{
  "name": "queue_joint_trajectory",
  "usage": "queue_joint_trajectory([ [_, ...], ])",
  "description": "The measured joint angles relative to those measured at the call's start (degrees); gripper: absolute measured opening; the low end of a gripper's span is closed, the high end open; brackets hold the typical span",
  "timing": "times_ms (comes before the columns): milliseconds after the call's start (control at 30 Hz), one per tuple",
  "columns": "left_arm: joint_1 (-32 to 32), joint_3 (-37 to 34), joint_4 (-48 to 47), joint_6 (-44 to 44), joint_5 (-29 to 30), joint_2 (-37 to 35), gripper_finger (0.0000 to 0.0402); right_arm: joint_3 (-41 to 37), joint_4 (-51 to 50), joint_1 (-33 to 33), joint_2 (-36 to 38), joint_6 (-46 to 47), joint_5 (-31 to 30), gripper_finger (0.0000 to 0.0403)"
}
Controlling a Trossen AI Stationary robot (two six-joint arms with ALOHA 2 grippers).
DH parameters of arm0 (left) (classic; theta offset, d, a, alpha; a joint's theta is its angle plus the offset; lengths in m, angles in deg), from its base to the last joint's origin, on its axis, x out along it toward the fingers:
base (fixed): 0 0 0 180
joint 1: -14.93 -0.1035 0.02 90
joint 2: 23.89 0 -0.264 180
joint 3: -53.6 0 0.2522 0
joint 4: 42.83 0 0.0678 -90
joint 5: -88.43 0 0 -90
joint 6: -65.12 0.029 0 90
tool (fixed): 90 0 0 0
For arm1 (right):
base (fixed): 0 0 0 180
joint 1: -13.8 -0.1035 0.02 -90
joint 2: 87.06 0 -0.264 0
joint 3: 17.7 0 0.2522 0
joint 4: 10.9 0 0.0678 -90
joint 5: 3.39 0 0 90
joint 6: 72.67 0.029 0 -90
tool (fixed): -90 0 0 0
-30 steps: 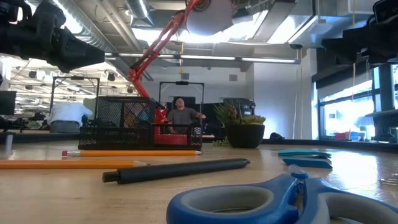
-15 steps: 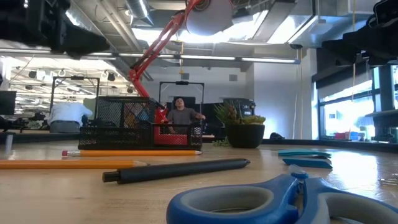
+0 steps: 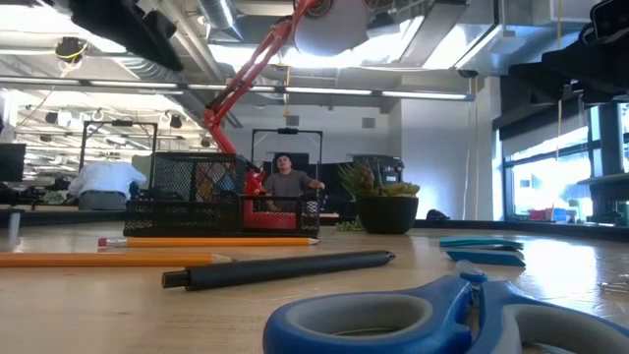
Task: Pick and place office supplies into organizer
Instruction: Put the left black binder clip into the black desk organizer
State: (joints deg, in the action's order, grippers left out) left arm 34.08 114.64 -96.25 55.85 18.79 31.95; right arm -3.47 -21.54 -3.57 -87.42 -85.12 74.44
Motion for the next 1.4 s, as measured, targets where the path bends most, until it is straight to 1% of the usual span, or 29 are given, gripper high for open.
queue_joint_trajectory([
  [100,1.7,6.5,-9.9,-6.7,-0.8,6.2,0.0171,0.0,0.0,0.0,0.0,0.2,0.0,0.0242],
  [167,2.4,9.8,-14.7,-8.8,-1.8,9.6,0.0171,0.0,0.0,0.0,0.0,0.3,0.0,0.0242],
  [267,2.7,13.2,-18.1,-9.8,-2.4,13.2,0.0171,0.0,0.0,0.0,0.0,2.7,0.0,0.0242],
  [400,2.1,15.7,-18.5,-13.8,-2.4,16.2,0.0179,0.0,0.0,0.0,0.0,3.4,0.1,0.0242],
  [500,1.3,16.2,-18.6,-18.2,-3.9,17.3,0.0189,0.0,0.0,0.0,0.0,3.5,0.1,0.0242],
  [633,-0.1,16.5,-19.6,-26.4,-9.8,18.1,0.0201,0.0,0.0,0.0,0.0,3.0,0.1,0.0242],
  [700,0.0,16.5,-20.7,-29.2,-12.8,18.9,0.0204,0.0,0.0,0.0,0.0,2.9,0.1,0.0242],
  [800,0.7,16.5,-22.8,-34.5,-14.4,20.9,0.0205,0.0,0.0,0.0,0.0,1.1,0.0,0.0242],
  [1100,1.4,16.4,-23.4,-58.7,-25.5,31.3,0.0205,0.0,0.0,0.0,0.0,-2.2,0.0,0.0242],
  [1233,3.0,16.4,-23.1,-68.5,-31.1,36.6,0.0206,0.0,0.0,0.0,0.0,-1.6,0.0,0.0242],
  [1333,4.3,16.4,-22.8,-73.2,-35.4,40.0,0.0206,0.0,0.0,0.0,0.0,-2.6,0.0,0.0242],
  [1400,5.5,16.4,-22.3,-74.5,-36.2,42.0,0.0206,0.0,0.0,0.0,0.0,-3.1,0.0,0.0242],
])
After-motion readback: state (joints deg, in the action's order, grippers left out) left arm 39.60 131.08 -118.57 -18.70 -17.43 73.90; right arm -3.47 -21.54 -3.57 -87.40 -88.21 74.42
